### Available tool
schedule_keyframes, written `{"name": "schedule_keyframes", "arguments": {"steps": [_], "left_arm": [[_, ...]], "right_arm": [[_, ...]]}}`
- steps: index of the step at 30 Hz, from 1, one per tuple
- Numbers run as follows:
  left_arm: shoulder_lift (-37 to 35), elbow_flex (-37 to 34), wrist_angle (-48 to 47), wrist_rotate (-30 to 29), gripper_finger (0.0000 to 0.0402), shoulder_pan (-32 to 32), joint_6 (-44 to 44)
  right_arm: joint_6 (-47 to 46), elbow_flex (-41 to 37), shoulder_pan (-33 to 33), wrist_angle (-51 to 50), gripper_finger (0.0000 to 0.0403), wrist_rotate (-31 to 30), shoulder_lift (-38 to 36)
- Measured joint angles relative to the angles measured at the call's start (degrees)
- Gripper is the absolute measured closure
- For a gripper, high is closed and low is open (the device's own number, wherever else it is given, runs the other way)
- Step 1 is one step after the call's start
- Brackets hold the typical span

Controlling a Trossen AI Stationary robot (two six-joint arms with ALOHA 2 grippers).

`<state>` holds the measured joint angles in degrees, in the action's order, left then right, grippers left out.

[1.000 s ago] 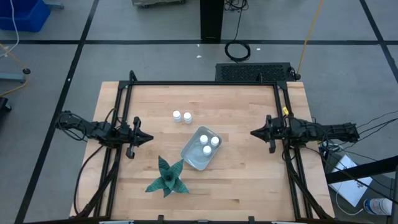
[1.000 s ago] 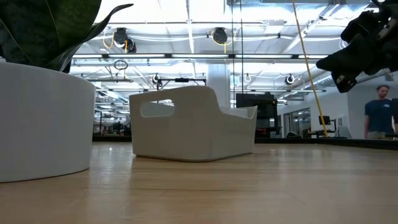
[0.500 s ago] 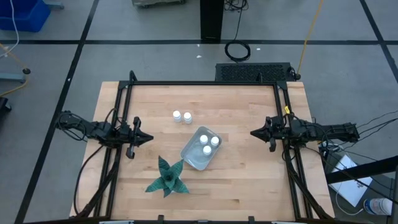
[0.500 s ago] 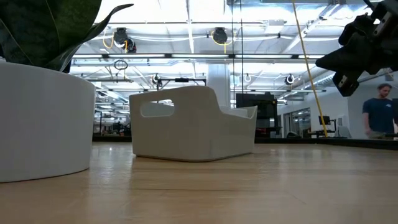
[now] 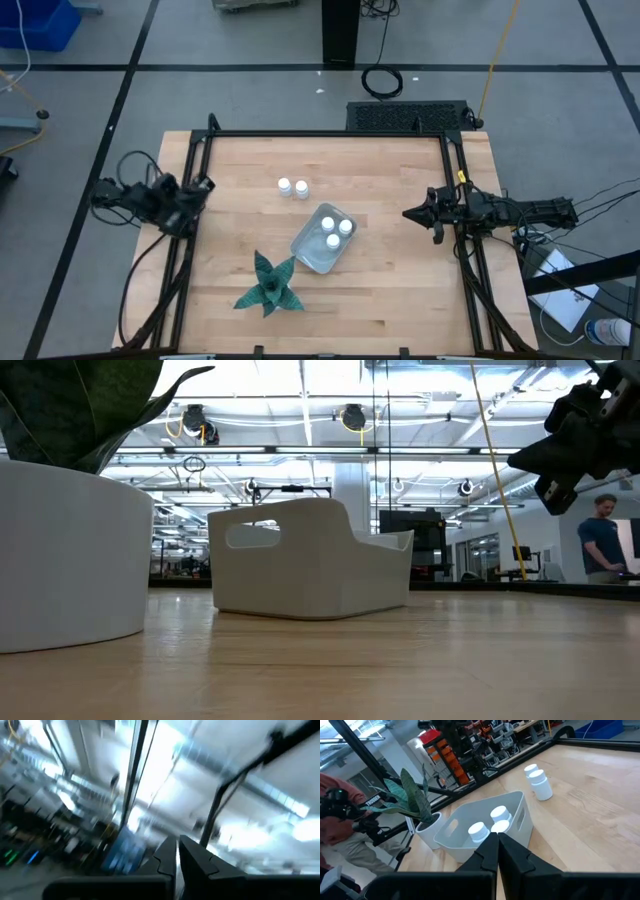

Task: Pick and place pill bottles into a basket
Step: Put the white pill bottle into the gray bin

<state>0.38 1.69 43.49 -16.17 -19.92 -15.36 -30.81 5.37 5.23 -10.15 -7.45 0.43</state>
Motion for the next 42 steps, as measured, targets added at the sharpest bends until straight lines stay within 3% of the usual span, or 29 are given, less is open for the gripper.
{"name": "schedule_keyframes", "arguments": {"steps": [4,10,14,18,23,32,37,42], "left_arm": [[-0.02,0.0,6.49,-0.38,0.0376,0.02,-2.0],[-0.01,0.0,6.96,-2.33,0.0376,0.0,-3.91],[0.02,-0.02,0.76,-14.09,0.0376,0.04,-7.62],[0.0,0.02,2.0,-20.71,0.0376,0.02,-17.31],[0.0,0.01,3.49,-28.2,0.0376,0.08,-19.69],[0.0,2.39,3.3,-30.37,0.0377,0.43,-15.12],[3.4,13.02,-16.89,-30.34,0.0396,0.76,-19.65],[16.23,27.61,-40.64,-29.22,0.0397,0.77,-27.39]], "right_arm": [[0.01,0.0,0.0,2.15,0.0403,0.01,0.02],[0.0,-0.11,0.0,8.02,0.0403,0.05,0.04],[0.0,-0.48,0.0,12.01,0.0403,0.01,0.04],[-0.02,-0.37,0.0,14.64,0.0403,0.01,0.03],[-0.01,-0.33,0.0,14.75,0.0403,0.01,0.04],[-0.03,-2.44,0.0,15.85,0.0403,0.01,0.07],[-0.02,-3.28,0.0,15.21,0.0403,0.01,0.24],[-0.02,-3.39,0.0,15.29,0.0403,0.01,0.26]]}}
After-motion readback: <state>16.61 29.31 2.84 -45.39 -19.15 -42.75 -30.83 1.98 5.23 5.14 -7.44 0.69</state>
